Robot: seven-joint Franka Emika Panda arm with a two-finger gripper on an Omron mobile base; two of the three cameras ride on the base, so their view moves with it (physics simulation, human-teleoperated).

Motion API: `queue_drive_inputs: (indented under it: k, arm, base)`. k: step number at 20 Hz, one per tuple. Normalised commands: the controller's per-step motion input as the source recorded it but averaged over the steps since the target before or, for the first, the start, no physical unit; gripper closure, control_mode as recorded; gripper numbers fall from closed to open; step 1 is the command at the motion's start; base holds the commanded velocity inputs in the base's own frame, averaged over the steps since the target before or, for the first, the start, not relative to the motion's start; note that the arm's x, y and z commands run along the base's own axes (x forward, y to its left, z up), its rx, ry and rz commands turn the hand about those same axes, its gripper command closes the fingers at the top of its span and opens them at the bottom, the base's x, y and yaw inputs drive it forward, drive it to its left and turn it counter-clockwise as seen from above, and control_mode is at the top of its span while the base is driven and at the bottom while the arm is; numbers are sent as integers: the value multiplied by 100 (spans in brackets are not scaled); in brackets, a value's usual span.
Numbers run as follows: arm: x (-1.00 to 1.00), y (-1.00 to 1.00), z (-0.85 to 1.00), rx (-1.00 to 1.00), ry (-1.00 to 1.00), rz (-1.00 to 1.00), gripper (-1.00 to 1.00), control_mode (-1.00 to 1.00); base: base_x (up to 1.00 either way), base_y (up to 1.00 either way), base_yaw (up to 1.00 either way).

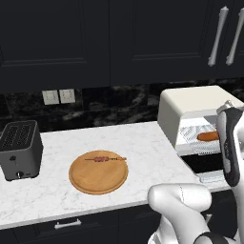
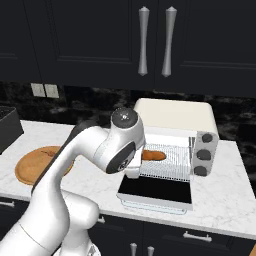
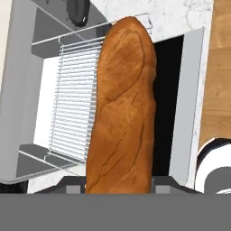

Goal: Pick up the kebab skewer and baguette bread, and place them inside the toaster oven. Close the toaster oven door and start by setting the timer.

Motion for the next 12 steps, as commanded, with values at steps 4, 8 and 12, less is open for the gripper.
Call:
queue_drive_inputs:
  k: [4, 8, 12]
  arm:
    - [49, -60, 0, 5, 0, 0, 100, -100]
    - [50, -26, -14, 1, 0, 0, 100, -100]
    - [34, -26, -37, 0, -3, 0, 100, -100]
  base:
    - [0, 0, 0]
    - [0, 0, 0]
    - [0, 0, 0]
